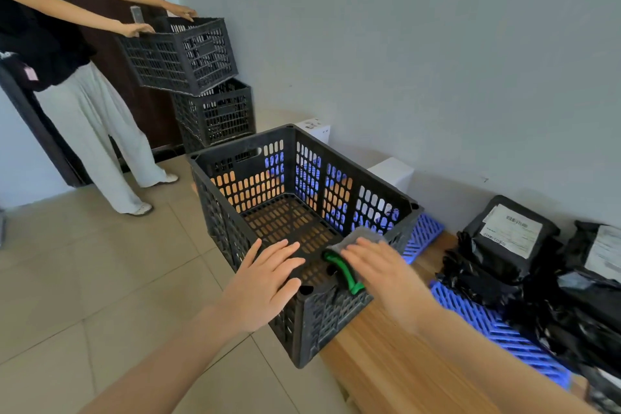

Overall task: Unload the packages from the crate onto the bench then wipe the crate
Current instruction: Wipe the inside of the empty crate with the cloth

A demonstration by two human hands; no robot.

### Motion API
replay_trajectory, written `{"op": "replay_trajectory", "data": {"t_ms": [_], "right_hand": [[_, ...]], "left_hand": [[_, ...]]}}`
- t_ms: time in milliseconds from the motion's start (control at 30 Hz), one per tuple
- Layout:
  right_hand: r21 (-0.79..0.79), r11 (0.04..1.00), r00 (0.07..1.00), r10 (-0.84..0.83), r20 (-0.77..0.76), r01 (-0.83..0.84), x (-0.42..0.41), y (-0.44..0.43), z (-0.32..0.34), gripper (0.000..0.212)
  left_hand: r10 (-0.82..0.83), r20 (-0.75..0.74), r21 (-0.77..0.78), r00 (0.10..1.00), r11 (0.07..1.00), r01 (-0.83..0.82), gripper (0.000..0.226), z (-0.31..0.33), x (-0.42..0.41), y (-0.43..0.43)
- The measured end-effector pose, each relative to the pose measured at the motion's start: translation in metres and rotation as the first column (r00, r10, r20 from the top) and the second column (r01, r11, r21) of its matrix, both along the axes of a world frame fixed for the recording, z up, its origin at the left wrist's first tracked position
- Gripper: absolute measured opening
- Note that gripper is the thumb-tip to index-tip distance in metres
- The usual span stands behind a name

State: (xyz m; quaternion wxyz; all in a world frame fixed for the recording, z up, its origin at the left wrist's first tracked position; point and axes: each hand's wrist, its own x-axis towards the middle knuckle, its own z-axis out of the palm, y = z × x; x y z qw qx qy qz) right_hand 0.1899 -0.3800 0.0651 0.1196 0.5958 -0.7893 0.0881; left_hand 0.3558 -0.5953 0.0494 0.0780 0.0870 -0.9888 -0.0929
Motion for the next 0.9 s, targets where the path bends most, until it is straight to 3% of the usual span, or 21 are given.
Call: {"op": "replay_trajectory", "data": {"t_ms": [133, 267, 400, 533, 633, 733, 900], "right_hand": [[0.001, 0.996, 0.996, 0.090, 0.030, -0.090, 0.043, -0.013, -0.023, 0.058], [0.046, 0.990, 0.991, 0.131, 0.029, -0.132, 0.015, -0.005, -0.018, 0.074], [0.105, 0.990, 0.995, -0.100, 0.011, 0.099, -0.034, 0.009, -0.007, 0.091], [0.164, 0.938, 0.952, -0.306, -0.021, 0.305, -0.087, 0.018, -0.003, 0.081], [0.251, 0.892, 0.925, -0.377, -0.042, 0.375, -0.107, 0.015, 0.007, 0.065], [0.292, 0.856, 0.903, -0.421, -0.086, 0.427, -0.108, 0.015, 0.021, 0.062], [0.265, 0.786, 0.779, -0.607, 0.158, 0.559, -0.110, 0.007, 0.036, 0.050]], "left_hand": [[-0.009, -0.036, -0.047, 0.999, 0.999, 0.007, 0.081, -0.006, -0.001, -0.003], [-0.020, -0.026, -0.019, 0.999, 1.000, 0.019, 0.088, -0.006, 0.000, -0.002], [-0.026, -0.030, 0.024, 0.999, 0.999, 0.027, 0.088, -0.004, 0.000, -0.003], [-0.044, -0.028, 0.023, 0.999, 0.999, 0.045, 0.086, -0.007, -0.002, -0.007], [-0.119, 0.015, 0.033, 0.993, 0.992, 0.119, 0.089, -0.001, -0.004, -0.017], [-0.235, 0.073, 0.056, 0.969, 0.971, 0.231, 0.083, 0.012, -0.007, -0.033], [-0.203, 0.030, 0.149, 0.979, 0.969, 0.197, 0.084, 0.027, -0.021, -0.081]]}}
